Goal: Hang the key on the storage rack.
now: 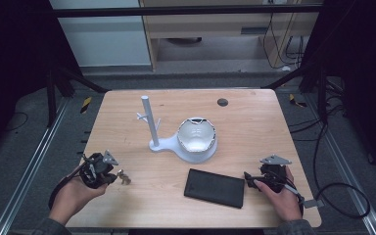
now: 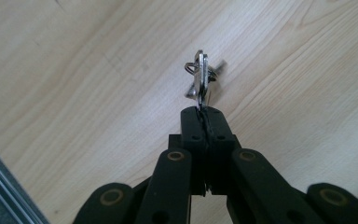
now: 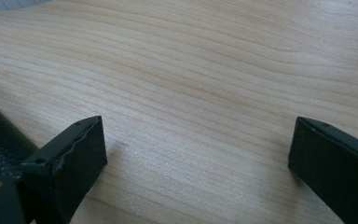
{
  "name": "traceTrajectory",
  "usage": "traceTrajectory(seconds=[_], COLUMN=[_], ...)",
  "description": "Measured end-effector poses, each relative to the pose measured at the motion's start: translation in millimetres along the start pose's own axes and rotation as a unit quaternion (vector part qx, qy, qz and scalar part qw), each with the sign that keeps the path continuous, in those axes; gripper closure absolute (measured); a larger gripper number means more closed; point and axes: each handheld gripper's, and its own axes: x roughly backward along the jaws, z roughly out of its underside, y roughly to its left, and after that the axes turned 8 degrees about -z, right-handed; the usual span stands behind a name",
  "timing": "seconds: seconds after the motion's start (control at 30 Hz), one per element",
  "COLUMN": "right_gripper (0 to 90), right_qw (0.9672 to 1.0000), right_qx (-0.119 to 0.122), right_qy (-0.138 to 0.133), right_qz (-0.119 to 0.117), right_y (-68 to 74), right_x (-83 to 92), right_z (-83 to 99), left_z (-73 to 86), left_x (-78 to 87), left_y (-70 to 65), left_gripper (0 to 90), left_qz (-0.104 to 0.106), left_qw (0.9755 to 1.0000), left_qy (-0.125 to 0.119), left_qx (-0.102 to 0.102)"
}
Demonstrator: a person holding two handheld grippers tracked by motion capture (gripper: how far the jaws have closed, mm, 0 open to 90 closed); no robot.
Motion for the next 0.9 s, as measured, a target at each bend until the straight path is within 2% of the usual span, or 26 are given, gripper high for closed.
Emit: traceTrajectory(seconds=[0.03,0.07,0.17,0.23,0.33,0.37,0.5,0.63,0.77,0.9], right_gripper=[4.3,4.3,3.9,3.8,3.7,3.7,3.5,3.1,2.0,0.8], right_qw=[1.0000,1.0000,1.0000,1.0000,1.0000,1.0000,1.0000,1.0000,1.0000,1.0000], right_qx=[0.003,0.003,0.003,0.003,0.003,0.003,0.001,0.002,0.001,0.006], right_qy=[0.000,0.000,0.000,0.000,0.000,0.000,0.001,0.002,0.004,0.005], right_qz=[0.000,0.000,-0.001,-0.001,-0.001,-0.001,-0.003,-0.001,-0.003,-0.002], right_y=[-0.2,-0.2,0.1,0.2,0.2,0.2,0.4,0.5,0.8,0.2], right_x=[-0.2,-0.2,-0.3,-0.5,-0.5,-0.5,-0.3,-0.7,-1.5,-2.9], right_z=[0.0,0.0,-0.1,-0.2,-0.2,-0.2,-0.5,-0.5,-1.2,-1.9], left_z=[-8.1,-8.1,-25.1,-29.3,-44.5,-44.5,-60.7,-69.7,-79.9,-86.8], left_x=[10.8,10.8,31.1,35.7,52.5,52.5,70.9,78.7,84.8,90.1], left_y=[2.4,2.4,10.0,11.7,15.7,15.7,20.7,23.3,26.1,26.9], left_gripper=[88.3,88.4,88.4,88.3,88.3,88.3,88.3,88.3,88.4,88.3], left_qz=[-0.005,-0.005,-0.012,-0.014,-0.021,-0.021,-0.024,-0.023,-0.027,-0.027], left_qw=[1.0000,1.0000,0.9997,0.9997,0.9992,0.9992,0.9987,0.9985,0.9980,0.9980], left_qy=[-0.003,-0.003,-0.011,-0.013,-0.019,-0.019,-0.034,-0.041,-0.036,-0.041], left_qx=[-0.007,-0.007,-0.016,-0.018,-0.029,-0.029,-0.027,-0.028,-0.045,-0.041])
